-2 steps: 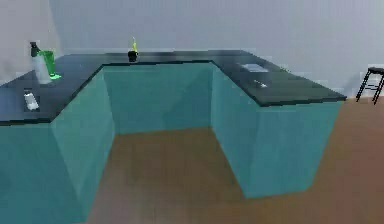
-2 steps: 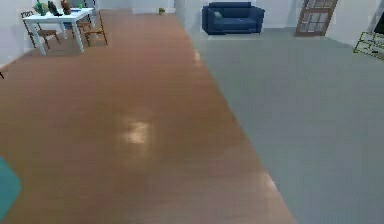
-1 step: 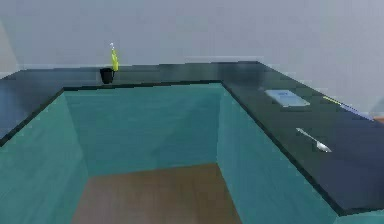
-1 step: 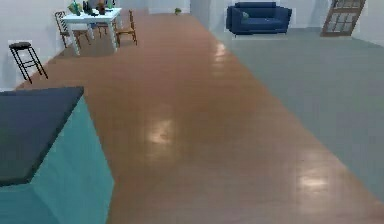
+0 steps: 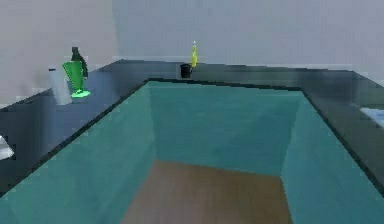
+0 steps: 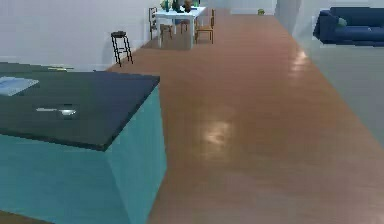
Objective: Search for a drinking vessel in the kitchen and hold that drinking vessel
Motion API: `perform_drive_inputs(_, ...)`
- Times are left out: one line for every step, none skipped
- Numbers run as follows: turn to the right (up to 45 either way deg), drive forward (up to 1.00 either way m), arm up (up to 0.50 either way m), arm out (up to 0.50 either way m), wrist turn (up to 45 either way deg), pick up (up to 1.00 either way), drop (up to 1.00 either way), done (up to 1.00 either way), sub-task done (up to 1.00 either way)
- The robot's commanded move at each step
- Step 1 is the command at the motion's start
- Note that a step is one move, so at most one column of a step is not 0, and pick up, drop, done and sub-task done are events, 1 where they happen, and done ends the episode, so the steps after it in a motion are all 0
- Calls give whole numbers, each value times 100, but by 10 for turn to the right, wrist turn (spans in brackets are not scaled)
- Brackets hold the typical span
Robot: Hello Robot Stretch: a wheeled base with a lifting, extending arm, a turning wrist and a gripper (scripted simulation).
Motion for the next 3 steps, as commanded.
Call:
perform_drive_inputs(0,80,0,0,0,0,0,0,0)
perform_drive_inputs(-450,0,0,0,0,0,0,0,0)
perform_drive_inputs(-420,0,0,0,0,0,0,0,0)
